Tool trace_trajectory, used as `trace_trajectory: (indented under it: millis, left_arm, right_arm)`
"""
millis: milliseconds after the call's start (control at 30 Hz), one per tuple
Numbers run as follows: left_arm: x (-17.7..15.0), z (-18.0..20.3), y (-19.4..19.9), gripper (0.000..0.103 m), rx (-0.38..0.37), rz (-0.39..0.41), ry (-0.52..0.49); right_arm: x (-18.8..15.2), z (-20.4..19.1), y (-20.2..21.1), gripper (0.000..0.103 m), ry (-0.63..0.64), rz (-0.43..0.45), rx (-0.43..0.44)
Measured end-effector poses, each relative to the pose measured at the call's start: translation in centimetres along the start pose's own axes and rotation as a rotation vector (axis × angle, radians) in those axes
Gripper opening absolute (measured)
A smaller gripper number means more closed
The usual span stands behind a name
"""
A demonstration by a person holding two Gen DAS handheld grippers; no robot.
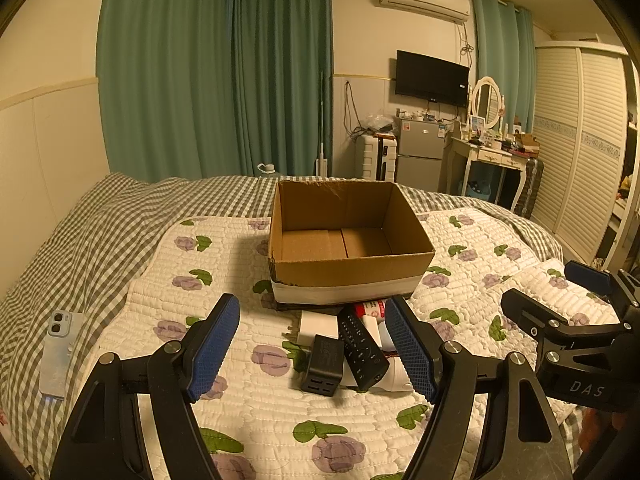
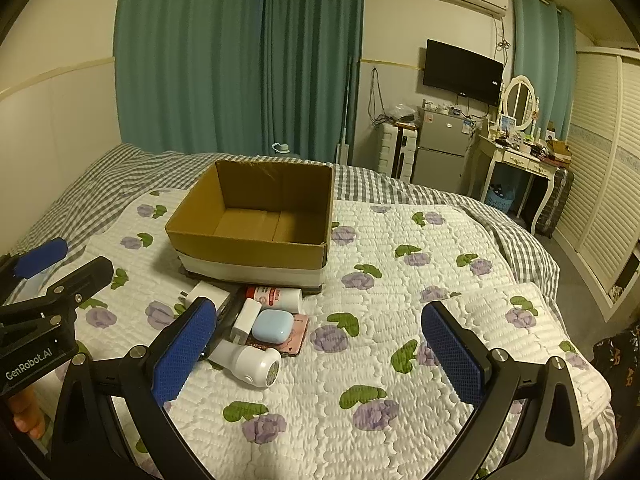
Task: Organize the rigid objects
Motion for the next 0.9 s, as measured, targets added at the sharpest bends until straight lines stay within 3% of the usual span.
trace_trajectory:
  millis: [300,767,900]
  left_arm:
    - [-0.5,-0.1,-0.9,0.078,0.004,-0.03,-0.004]
    - [-4.6,-0.5,-6.4,0.078,0.033,-0.209,-0.037]
    - [-6.0,0.3,-8.7,0.078,0.025,-0.3,-0.083]
  right_arm:
    - [-0.1,0.1,-0.2,0.103,0.0,-0.012,0.003]
    - [-2.4,0.8,-4.9,0.103,-0.016,-0.117,0.021]
    - [-3.1,0.9,-6.1,0.103,-0.019,-0.14,0.035]
Point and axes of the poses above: each gripper's, at about its wrist camera, not at the fingertips, and y roughly against the way its jaws point, z to its right, x to its top, the point moved 2 cm from there along -y, roughly the way its jaws point
